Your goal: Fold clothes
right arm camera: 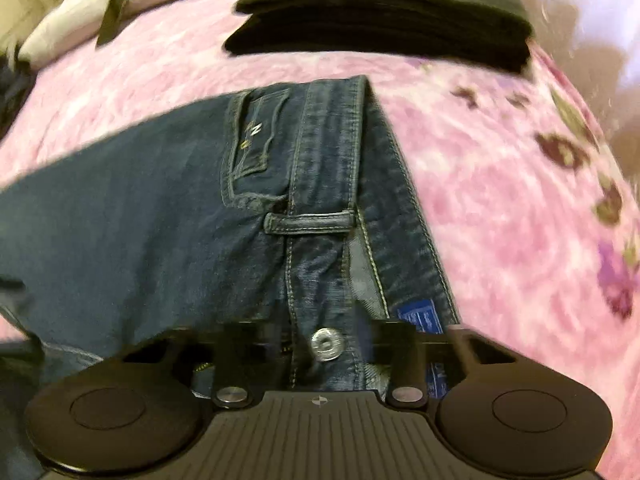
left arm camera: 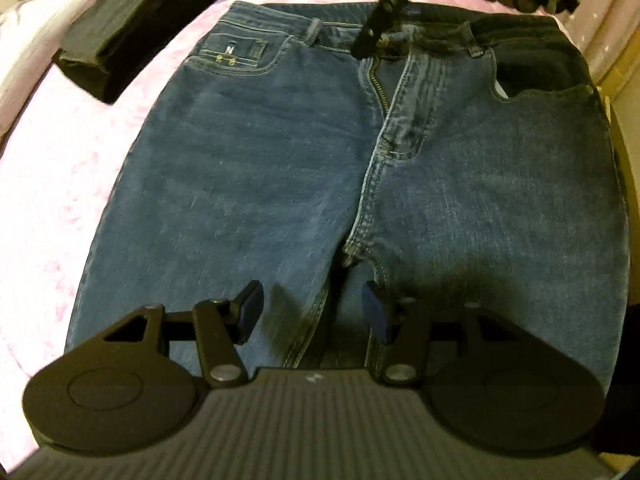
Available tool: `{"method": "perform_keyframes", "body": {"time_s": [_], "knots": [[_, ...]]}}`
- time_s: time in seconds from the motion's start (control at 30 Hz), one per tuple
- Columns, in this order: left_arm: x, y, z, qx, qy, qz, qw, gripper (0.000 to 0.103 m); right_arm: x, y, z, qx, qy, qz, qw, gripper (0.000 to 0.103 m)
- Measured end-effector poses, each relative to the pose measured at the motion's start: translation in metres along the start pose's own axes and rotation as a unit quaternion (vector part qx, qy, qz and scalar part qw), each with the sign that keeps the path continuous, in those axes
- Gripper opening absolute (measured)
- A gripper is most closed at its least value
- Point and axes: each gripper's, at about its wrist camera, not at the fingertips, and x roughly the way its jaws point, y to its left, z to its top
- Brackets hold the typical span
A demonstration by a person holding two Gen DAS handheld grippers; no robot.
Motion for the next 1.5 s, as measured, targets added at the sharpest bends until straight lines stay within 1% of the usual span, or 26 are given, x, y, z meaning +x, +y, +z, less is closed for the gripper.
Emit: {"method": "perform_keyframes", "body": {"time_s": [0.07, 0.13, 0.2, 0.23, 0.37, 0.4, 0.43, 0.47, 0.5, 0.57, 0.67, 0.77, 0.83, 0.9, 0.93, 0.97, 1.0, 1.03, 1.07, 1.13, 1.2, 1.27, 1.33, 1.4, 1.47, 1.5], "knots": [[-0.003, 0.000, 0.004, 0.003, -0.002, 0.001, 1.0000, 0.050, -0.005, 0.006, 0.004, -0.021, -0.006, -0.007, 1.000, 0.010], [-0.007, 0.003, 0.008, 0.003, -0.018, 0.003, 0.9998, 0.050, -0.026, 0.010, 0.015, -0.053, -0.038, -0.024, 0.998, 0.009], [-0.006, 0.008, 0.015, -0.007, -0.037, 0.000, 0.9993, 0.050, -0.044, -0.004, 0.027, -0.038, -0.068, -0.024, 0.997, 0.007], [-0.003, 0.010, 0.018, -0.012, -0.041, -0.005, 0.9991, 0.050, -0.046, -0.012, 0.031, -0.029, -0.073, -0.020, 0.997, 0.007], [0.013, 0.008, 0.022, -0.015, -0.039, -0.022, 0.9989, 0.050, -0.015, -0.023, 0.021, -0.029, -0.034, -0.015, 0.999, 0.008], [0.014, 0.007, 0.021, -0.014, -0.039, -0.027, 0.9988, 0.049, -0.012, -0.024, 0.017, -0.023, -0.033, -0.013, 0.999, 0.010], [0.013, 0.006, 0.022, -0.013, -0.041, -0.032, 0.9986, 0.049, -0.015, -0.026, 0.013, -0.011, -0.037, -0.011, 0.999, 0.015], [0.012, 0.006, 0.023, -0.013, -0.043, -0.037, 0.9983, 0.050, -0.021, -0.029, 0.011, 0.003, -0.044, -0.010, 0.999, 0.035], [0.010, 0.005, 0.024, -0.012, -0.045, -0.041, 0.9981, 0.050, -0.030, -0.031, 0.007, 0.013, -0.053, -0.006, 0.998, 0.047], [0.010, 0.002, 0.030, -0.009, -0.051, -0.051, 0.9974, 0.050, -0.049, -0.033, 0.001, 0.024, -0.067, 0.006, 0.997, 0.047], [0.018, -0.006, 0.050, 0.003, -0.065, -0.066, 0.9957, 0.050, -0.067, -0.025, -0.014, -0.004, -0.042, 0.017, 0.999, 0.047], [0.027, -0.015, 0.070, 0.014, -0.079, -0.081, 0.9935, 0.050, -0.066, -0.014, -0.033, -0.057, -0.007, -0.002, 0.998, 0.047], [0.032, -0.021, 0.084, 0.021, -0.088, -0.090, 0.9918, 0.050, -0.057, -0.012, -0.043, -0.067, 0.010, -0.011, 0.998, 0.046], [0.038, -0.028, 0.094, 0.030, -0.092, -0.096, 0.9906, 0.050, -0.054, -0.011, -0.051, -0.067, 0.011, -0.014, 0.998, 0.017], [0.040, -0.031, 0.097, 0.036, -0.088, -0.095, 0.9909, 0.049, -0.055, -0.010, -0.054, -0.065, 0.012, -0.016, 0.998, 0.013], [0.043, -0.035, 0.099, 0.042, -0.083, -0.094, 0.9912, 0.049, -0.057, -0.009, -0.057, -0.063, 0.013, -0.020, 0.998, 0.003], [0.046, -0.038, 0.101, 0.048, -0.079, -0.092, 0.9914, 0.048, -0.059, -0.008, -0.059, -0.060, 0.014, -0.024, 0.998, 0.002], [0.049, -0.042, 0.104, 0.053, -0.075, -0.091, 0.9916, 0.045, -0.063, -0.009, -0.060, -0.054, 0.010, -0.023, 0.998, 0.001], [0.049, -0.043, 0.103, 0.059, -0.078, -0.084, 0.9916, 0.036, -0.071, -0.010, -0.058, -0.047, 0.000, -0.021, 0.999, 0.000], [0.040, -0.043, 0.099, 0.059, -0.102, -0.063, 0.9911, 0.028, -0.095, -0.011, -0.049, -0.044, -0.036, -0.022, 0.998, 0.000], [0.039, -0.038, 0.099, 0.042, -0.110, -0.053, 0.9916, 0.029, -0.115, -0.012, -0.035, -0.048, -0.078, -0.031, 0.995, 0.000], [0.048, -0.030, 0.101, 0.015, -0.100, -0.051, 0.9936, 0.028, -0.118, -0.017, -0.018, -0.051, -0.101, -0.034, 0.993, 0.000], [0.059, -0.023, 0.102, -0.008, -0.086, -0.069, 0.9939, 0.030, -0.104, -0.024, -0.010, -0.045, -0.090, -0.025, 0.995, 0.000], [0.063, -0.019, 0.102, -0.021, -0.080, -0.096, 0.9919, 0.037, -0.089, -0.028, -0.010, -0.038, -0.072, -0.019, 0.997, 0.000], [0.064, -0.020, 0.100, -0.015, -0.080, -0.111, 0.9905, 0.040, -0.083, -0.027, -0.020, -0.030, -0.058, -0.003, 0.998, 0.000], [0.064, -0.022, 0.099, -0.009, -0.078, -0.117, 0.9900, 0.040, -0.081, -0.026, -0.026, -0.028, -0.052, 0.003, 0.998, 0.003]]}}
